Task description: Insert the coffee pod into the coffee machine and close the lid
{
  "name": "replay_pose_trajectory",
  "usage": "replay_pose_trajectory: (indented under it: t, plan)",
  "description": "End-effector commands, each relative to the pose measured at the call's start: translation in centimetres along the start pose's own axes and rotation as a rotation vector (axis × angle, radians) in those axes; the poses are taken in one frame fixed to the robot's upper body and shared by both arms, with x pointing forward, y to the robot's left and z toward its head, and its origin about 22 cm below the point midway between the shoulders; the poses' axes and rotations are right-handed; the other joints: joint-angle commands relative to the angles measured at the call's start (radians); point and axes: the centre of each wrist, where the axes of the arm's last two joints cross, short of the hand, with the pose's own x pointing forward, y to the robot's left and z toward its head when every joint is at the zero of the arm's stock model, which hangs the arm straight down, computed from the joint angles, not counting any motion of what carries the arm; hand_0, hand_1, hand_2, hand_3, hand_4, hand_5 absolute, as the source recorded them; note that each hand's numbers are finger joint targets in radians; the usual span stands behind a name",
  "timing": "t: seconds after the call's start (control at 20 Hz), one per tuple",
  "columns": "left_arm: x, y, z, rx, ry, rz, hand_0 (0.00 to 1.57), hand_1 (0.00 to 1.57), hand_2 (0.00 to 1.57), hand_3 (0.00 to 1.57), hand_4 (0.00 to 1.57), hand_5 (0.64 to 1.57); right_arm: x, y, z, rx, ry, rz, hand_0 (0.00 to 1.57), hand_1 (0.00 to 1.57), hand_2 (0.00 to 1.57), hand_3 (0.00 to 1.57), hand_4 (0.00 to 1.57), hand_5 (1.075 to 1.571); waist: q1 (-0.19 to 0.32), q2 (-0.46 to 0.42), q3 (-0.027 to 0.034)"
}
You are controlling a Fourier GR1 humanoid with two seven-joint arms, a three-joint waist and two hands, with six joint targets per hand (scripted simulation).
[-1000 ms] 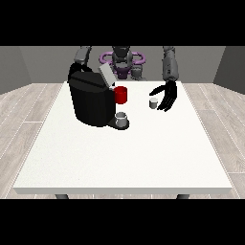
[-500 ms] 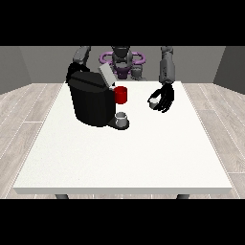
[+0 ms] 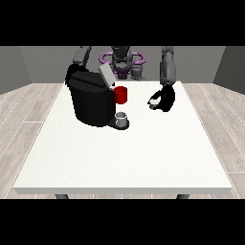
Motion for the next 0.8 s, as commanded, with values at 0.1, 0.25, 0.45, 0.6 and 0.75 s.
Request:
replay_pose_trajectory:
  t: [0.1, 0.25, 0.45, 0.6, 0.75]
  plan:
    - [-1.4, 3.2, -0.4, -0.024, -0.019, 0.001, 1.32, 1.32, 1.43, 1.41, 0.55, 1.571, -0.9, 0.7, 1.9, 0.023, 0.053, 0.011, 0.0, 0.0, 0.0, 0.0, 0.41, 1.571, -0.016, -0.041, -0.0024]
    - [2.5, 2.3, -1.9, -0.046, -0.147, 0.022, 1.48, 1.48, 1.47, 1.41, 0.63, 1.571, -1.6, -0.1, 0.8, -0.009, 0.038, -0.007, 0.0, 0.0, 0.0, 0.0, 0.43, 1.571, 0.004, -0.045, -0.002]
    - [6.1, 1.8, -2.7, -0.08, -0.233, 0.006, 1.34, 1.34, 1.4, 1.36, 0.59, 1.571, -3.0, -1.2, 0.2, -0.063, 0.123, -0.011, 0.0, 0.0, 0.0, 0.0, 0.44, 1.571, 0.047, -0.091, -0.0018]
    - [10.2, 2.9, -3.8, -0.11, -0.282, 0.023, 1.24, 1.24, 1.33, 1.32, 0.53, 1.571, -4.3, -2.8, -0.6, -0.092, 0.104, -0.02, 0.0, 0.0, 0.0, 0.0, 0.49, 1.571, 0.093, -0.092, -0.0013]
    - [9.9, 6.6, -4.7, -0.082, -0.286, 0.002, 1.23, 1.23, 1.32, 1.29, 0.57, 1.571, -1.8, 0.5, -1.2, -0.035, 0.106, -0.013, 0.0, 0.0, 0.0, 0.0, 0.47, 1.571, 0.033, -0.106, -0.002]
